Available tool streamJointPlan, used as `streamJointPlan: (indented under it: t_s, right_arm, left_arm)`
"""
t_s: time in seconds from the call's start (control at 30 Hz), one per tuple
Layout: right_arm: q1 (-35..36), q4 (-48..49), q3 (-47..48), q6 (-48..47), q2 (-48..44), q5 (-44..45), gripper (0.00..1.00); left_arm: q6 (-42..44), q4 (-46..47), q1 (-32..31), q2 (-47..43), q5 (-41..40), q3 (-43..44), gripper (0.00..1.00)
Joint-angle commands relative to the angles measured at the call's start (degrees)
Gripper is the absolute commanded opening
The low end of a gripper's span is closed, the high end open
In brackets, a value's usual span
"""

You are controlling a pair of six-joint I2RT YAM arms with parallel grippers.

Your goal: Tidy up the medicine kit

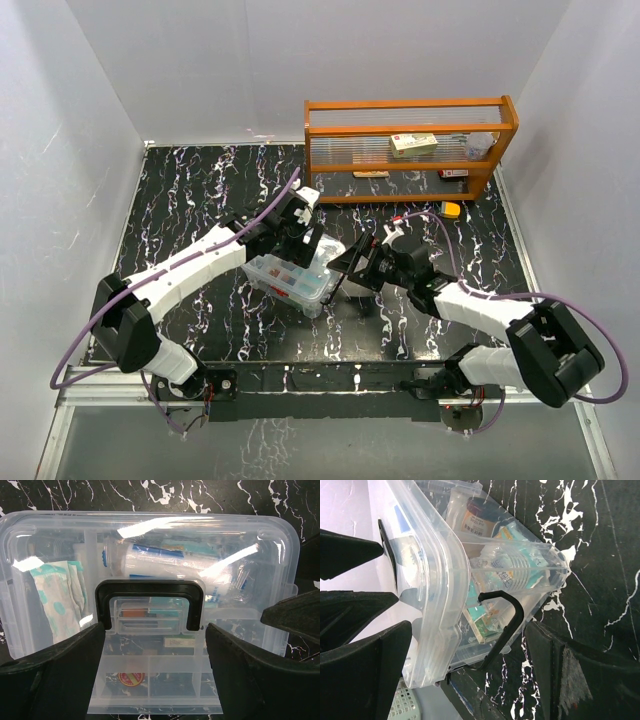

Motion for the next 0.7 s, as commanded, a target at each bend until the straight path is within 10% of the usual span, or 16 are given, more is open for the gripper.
streamJointPlan:
  t_s: [0.0,0.67]
  right_arm:
    - [0.24,7.19,-1.03,0.03,2.57,-2.33,0.98]
    - [0.23,8.54,0.03,3.28,5.71,-5.14,0.89]
  left_arm:
    - [-0.39,-9.15,0.58,11.19,8.14,-6.47,0.79]
    - [-0.34,-9.25,0.84,14.04,8.78,-4.76,0.8]
